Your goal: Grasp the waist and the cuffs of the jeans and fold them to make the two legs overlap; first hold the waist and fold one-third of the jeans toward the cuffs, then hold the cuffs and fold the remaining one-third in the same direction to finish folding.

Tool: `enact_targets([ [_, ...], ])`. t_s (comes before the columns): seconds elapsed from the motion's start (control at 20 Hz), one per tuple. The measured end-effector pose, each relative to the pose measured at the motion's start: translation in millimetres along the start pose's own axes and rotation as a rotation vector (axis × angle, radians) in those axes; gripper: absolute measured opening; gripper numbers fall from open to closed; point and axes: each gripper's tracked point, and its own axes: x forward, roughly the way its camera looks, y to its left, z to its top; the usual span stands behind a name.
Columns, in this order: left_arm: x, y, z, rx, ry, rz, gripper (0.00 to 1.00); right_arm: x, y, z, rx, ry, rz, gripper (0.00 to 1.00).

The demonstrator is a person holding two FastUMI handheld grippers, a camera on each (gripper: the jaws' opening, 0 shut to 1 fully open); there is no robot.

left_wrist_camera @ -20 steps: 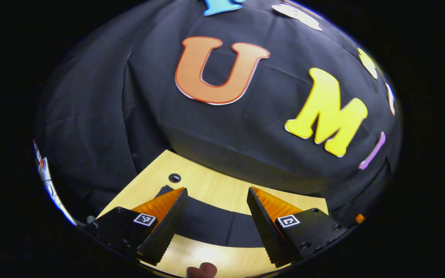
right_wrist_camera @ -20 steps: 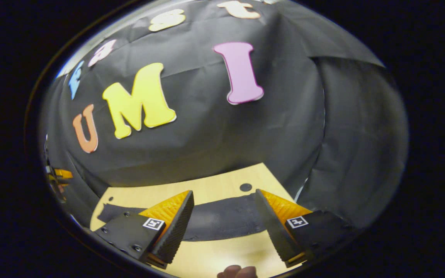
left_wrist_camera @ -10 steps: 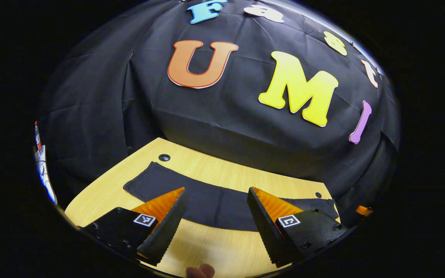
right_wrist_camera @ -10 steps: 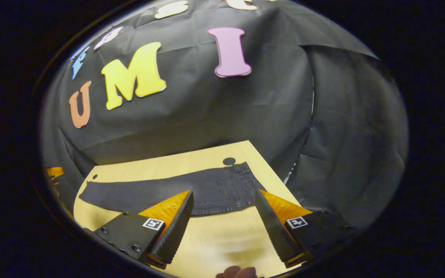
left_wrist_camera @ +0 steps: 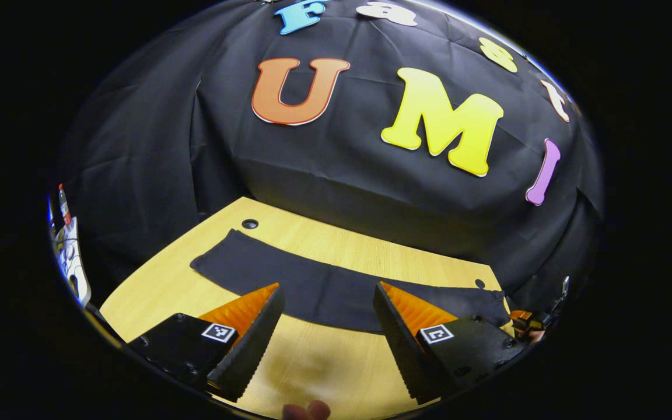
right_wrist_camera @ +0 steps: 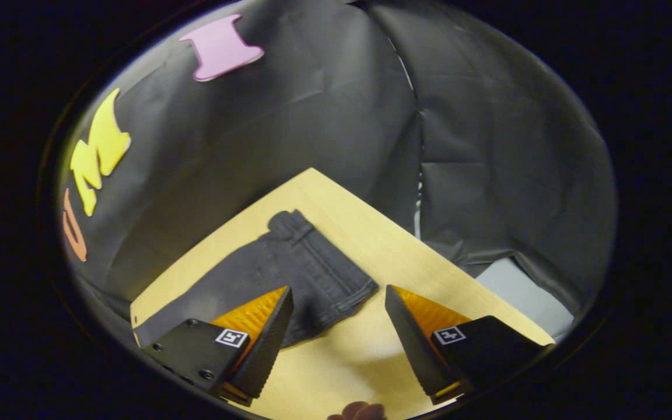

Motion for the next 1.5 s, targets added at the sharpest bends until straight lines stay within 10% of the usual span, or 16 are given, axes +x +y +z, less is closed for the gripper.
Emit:
enact_targets([
  [0.35,0.5,-0.6,-14.0,-0.011,0.047,0.022,0.99,21.6,15.5,-5.4,0.04,-0.006,0.023,0.99],
  [0.45,1.7,-2.2,-15.3,-0.016,0.051,0.017,0.99,27.1,14.4,-11.3,-0.105,-0.027,-0.004,0.99],
  [0.55,3.9,-2.7,-16.1,-0.017,0.055,0.014,0.99,30.2,21.4,-10.3,-0.173,-0.024,0.018,0.89],
  [0.7,4.7,-2.3,-14.9,-0.025,0.056,0.0,0.99,28.5,26.9,-9.4,-0.238,-0.028,-0.004,0.27],
  [0.95,2.7,12.9,-7.6,-0.025,0.03,-0.003,0.99,-9.9,56.6,22.8,-0.261,-0.055,0.031,0.15],
  [1.45,-1.7,81.1,35.7,-0.092,-0.154,0.018,0.99,-190.6,263.2,47.5,-0.493,-0.226,0.309,0.18],
  [1.5,-5.3,90.0,42.3,-0.1,-0.176,0.02,0.99,-199.2,294.0,31.3,-0.518,-0.226,0.34,0.03],
])
